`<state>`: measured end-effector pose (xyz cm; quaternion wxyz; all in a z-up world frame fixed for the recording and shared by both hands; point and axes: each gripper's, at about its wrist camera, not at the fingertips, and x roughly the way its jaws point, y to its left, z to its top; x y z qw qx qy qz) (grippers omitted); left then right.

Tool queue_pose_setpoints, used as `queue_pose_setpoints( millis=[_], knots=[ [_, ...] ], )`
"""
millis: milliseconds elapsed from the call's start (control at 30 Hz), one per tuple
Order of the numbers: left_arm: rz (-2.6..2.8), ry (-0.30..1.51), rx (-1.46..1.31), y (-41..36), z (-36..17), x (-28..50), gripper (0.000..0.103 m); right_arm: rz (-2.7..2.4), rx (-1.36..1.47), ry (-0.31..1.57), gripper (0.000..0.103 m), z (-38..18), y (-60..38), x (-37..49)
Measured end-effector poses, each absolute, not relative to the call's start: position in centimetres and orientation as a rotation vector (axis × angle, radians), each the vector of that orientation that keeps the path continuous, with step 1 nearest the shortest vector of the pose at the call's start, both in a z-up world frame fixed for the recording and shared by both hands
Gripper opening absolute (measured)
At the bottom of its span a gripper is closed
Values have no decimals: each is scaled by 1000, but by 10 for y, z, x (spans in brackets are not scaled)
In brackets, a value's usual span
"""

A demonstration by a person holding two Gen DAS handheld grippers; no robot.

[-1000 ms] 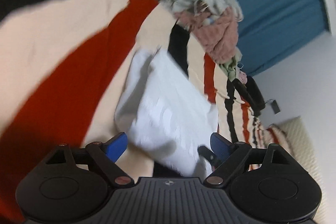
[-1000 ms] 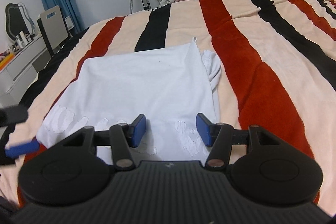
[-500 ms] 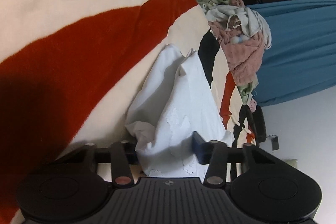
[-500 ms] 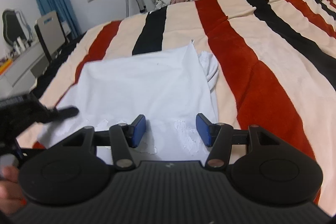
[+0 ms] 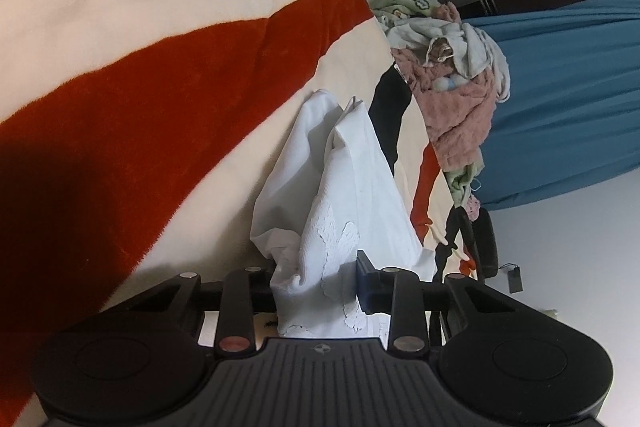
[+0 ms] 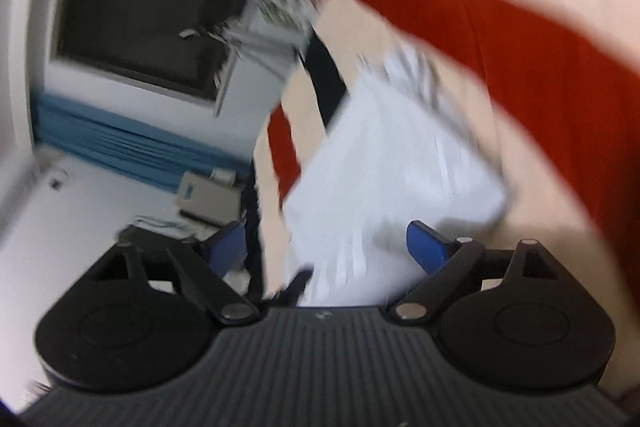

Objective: Fold clothes

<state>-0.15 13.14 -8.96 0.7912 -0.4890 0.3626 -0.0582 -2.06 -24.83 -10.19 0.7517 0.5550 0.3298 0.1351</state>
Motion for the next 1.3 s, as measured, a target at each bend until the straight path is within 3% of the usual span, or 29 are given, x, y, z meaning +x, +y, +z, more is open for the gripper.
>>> queue_pose_setpoints(
  millis=[133, 233, 300, 467, 600, 800, 1000, 1300],
  knots=[
    [-126, 778, -1063, 132, -90, -3, 33, 379, 1328, 863, 90, -132, -232, -9],
    [-126, 773, -1064, 132, -90, -3, 33, 365, 1370, 869, 88, -147, -224, -2],
    [-127, 771, -1065, 132, -90, -3, 33, 317, 1375, 846, 74, -152, -224, 2],
    [-130, 765, -1079, 132, -93, -3, 32, 225, 1422, 780, 66, -161, -233, 6],
    [-138, 764, -1087, 132, -95, -4, 31, 173, 1412, 787, 45, -165, -234, 7],
    [-161, 761, -1096, 132, -95, -9, 29, 164, 1347, 758, 27, -159, -239, -2],
    [-230, 835, -1210, 139, -93, -20, 26, 146, 1266, 686, 22, -136, -248, -28],
    [-349, 858, -1181, 113, -38, -16, 25, 122, 1154, 512, 21, -65, -261, -47]
  ],
)
